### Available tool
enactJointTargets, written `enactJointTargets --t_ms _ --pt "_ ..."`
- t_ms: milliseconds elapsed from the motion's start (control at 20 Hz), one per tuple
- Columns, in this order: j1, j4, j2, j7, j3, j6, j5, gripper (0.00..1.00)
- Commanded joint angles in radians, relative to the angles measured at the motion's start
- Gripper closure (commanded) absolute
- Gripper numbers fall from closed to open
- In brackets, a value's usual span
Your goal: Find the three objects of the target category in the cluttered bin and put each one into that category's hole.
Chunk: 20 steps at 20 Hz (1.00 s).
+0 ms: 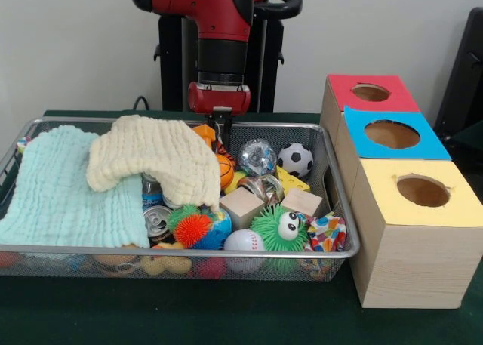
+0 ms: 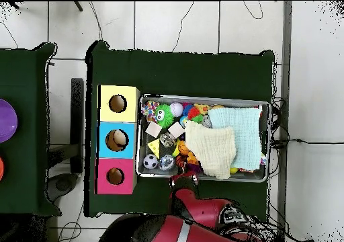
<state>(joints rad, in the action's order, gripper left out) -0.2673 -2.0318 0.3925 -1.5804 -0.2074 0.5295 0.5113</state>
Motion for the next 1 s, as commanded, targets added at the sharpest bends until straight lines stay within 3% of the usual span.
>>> enactJointTargets --t_ms 50,250,450,1000 --pt "-0.032 0.05 -0.002 -0.169 0.096 -0.141 -0.029 1.0" --pt "-0.035 0.001 0.148 -0.165 0.153 -0.277 -0.04 1.0" --pt "-0.044 -0.025 0.253 -0.167 0.204 -0.375 -0.062 1.0" --pt "-0.051 -0.031 0.374 -0.168 0.275 -0.514 -0.115 1.0"
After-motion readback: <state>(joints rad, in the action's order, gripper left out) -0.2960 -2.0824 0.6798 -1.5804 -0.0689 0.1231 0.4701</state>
